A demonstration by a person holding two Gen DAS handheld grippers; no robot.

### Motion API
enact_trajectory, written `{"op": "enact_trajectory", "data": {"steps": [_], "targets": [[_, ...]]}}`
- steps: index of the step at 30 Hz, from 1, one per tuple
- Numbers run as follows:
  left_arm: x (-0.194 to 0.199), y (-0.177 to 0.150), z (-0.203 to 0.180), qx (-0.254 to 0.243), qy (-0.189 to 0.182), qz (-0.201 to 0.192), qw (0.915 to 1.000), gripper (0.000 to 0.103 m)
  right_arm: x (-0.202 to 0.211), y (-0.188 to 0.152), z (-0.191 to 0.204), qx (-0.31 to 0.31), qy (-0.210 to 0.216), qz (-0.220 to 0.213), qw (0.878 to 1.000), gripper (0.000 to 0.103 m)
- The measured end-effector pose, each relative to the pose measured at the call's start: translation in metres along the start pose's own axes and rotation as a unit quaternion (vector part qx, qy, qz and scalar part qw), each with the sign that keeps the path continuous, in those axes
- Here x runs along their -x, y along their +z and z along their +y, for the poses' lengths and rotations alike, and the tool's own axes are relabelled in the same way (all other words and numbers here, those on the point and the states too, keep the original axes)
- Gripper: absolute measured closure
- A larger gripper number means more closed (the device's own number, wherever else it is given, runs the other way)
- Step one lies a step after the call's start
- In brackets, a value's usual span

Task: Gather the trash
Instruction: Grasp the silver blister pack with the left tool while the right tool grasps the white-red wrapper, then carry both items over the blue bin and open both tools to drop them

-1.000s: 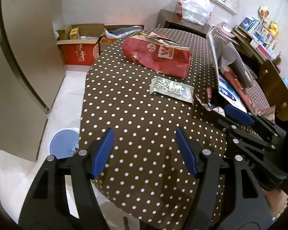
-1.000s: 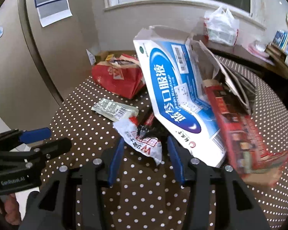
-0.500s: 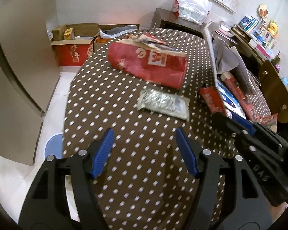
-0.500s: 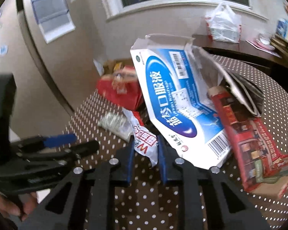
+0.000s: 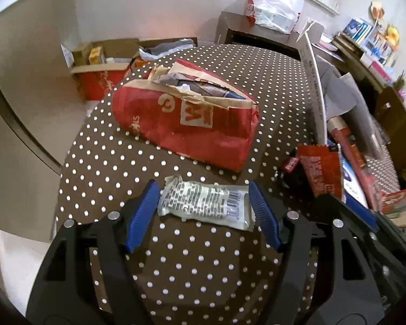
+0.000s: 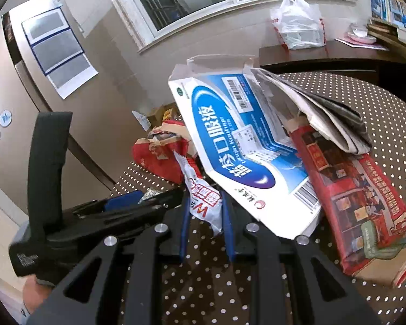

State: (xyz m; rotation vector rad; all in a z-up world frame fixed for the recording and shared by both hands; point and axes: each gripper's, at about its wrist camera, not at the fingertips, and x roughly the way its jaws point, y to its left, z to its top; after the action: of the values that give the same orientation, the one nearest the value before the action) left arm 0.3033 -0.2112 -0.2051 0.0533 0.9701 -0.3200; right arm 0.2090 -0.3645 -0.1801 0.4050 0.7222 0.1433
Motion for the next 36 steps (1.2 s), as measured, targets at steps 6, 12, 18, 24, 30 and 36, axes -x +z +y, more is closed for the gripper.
{"op": "enact_trajectory", "data": {"steps": [6,12,18,24,30,36], "targets": [[-0.001,0.0,-0.004,-0.024,0.026,-0.017,0.9992,0.061,-0.004,0.001,-0.004,-0.004,0.006,0.004,1.0,0.082],[0.01,-0.005,0.013,-0.011,-0.014,-0.022,0.9996,0.077,0.002,0.0,0.001,0.002,0.007,0.001,1.0,0.082],[0.032,-0.018,0.028,0.005,-0.035,-0.044,0.9984,0.081,0.008,-0.008,0.016,0.007,0.011,0.001,1.0,0.082],[0.065,-0.031,0.047,0.023,-0.044,-0.072,0.9962,0.085,0.013,-0.017,0.046,0.026,0.02,0.0,0.999,0.082],[0.099,-0.044,0.082,0.049,-0.039,-0.099,0.9931,0.085,0.011,-0.027,0.088,0.052,0.041,0.005,0.998,0.081],[0.124,-0.063,0.131,0.082,-0.027,-0.115,0.9896,0.085,-0.002,-0.039,0.143,0.085,0.07,0.018,0.994,0.081]]}}
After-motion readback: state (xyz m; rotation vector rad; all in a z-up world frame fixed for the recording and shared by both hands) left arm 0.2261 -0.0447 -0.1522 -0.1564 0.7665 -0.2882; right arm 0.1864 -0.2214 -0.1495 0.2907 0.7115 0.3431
